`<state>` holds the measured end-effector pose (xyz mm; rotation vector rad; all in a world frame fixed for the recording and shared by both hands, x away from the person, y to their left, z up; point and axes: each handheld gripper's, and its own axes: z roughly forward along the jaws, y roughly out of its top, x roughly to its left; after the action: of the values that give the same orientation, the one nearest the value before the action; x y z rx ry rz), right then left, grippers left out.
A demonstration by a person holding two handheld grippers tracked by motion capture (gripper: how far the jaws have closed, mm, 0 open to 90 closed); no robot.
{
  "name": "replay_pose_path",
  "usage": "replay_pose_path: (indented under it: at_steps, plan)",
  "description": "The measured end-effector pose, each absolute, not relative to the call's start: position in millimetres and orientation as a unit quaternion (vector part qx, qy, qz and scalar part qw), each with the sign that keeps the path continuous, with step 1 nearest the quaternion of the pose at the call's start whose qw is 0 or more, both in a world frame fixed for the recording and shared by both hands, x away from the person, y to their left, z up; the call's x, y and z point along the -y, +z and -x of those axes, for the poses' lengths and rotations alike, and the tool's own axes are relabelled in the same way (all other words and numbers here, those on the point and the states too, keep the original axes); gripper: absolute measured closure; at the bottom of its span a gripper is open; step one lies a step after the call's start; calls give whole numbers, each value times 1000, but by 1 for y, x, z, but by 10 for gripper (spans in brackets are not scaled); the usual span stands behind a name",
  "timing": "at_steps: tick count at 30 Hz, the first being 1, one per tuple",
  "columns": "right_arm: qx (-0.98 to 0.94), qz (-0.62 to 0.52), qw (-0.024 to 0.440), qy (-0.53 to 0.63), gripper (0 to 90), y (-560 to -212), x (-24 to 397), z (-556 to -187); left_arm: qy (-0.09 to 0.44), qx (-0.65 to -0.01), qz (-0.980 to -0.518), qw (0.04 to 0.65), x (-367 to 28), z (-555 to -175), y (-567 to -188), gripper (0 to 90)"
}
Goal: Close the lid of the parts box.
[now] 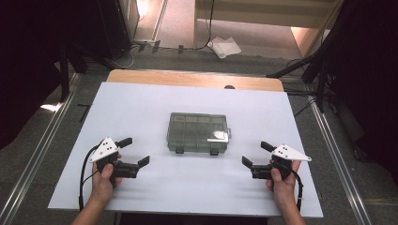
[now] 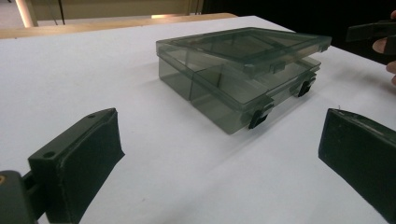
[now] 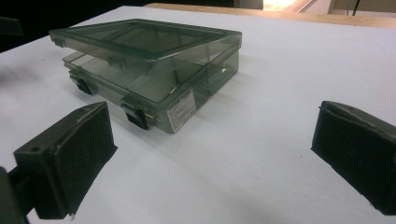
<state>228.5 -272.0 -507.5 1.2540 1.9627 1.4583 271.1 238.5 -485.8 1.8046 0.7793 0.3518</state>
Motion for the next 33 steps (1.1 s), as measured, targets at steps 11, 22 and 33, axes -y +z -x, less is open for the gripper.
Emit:
replay_pose_path:
  at_steps: [11, 22, 33]
  plan:
    - [-694, -458, 206, 515, 0, -508, 289, -216, 158, -336, -754, 541, -258, -264, -484, 0]
    - [-688, -470, 209, 512, 0, -509, 305, -203, 169, -339, -757, 532, -272, -255, -485, 0]
    - [-678, -483, 215, 511, 0, -510, 322, -192, 175, -341, -756, 531, -282, -251, -483, 0]
